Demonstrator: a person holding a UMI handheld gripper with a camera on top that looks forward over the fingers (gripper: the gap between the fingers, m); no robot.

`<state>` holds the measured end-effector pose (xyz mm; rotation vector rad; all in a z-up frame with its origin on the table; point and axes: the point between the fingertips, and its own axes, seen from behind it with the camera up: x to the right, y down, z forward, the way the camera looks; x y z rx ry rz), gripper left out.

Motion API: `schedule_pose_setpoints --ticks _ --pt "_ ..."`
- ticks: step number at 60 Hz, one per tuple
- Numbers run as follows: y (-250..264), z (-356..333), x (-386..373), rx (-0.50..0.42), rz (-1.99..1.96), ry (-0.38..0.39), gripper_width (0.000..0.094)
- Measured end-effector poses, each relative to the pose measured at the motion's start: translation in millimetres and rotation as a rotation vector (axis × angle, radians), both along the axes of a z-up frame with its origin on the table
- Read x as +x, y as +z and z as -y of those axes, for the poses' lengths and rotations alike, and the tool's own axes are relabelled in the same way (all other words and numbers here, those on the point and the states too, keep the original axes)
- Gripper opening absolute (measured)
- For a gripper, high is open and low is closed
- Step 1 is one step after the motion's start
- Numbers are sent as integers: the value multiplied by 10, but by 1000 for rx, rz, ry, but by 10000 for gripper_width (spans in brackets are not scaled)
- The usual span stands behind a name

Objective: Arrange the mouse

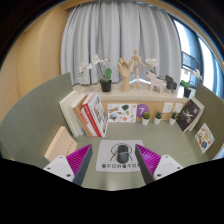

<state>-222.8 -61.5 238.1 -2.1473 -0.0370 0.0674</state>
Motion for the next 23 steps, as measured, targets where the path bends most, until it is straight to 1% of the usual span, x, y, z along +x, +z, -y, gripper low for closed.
schedule_pose_setpoints --ticks 14,23 --pt "69 548 21 8 -2 21 860" --pt "37 728 98 6 5 31 861"
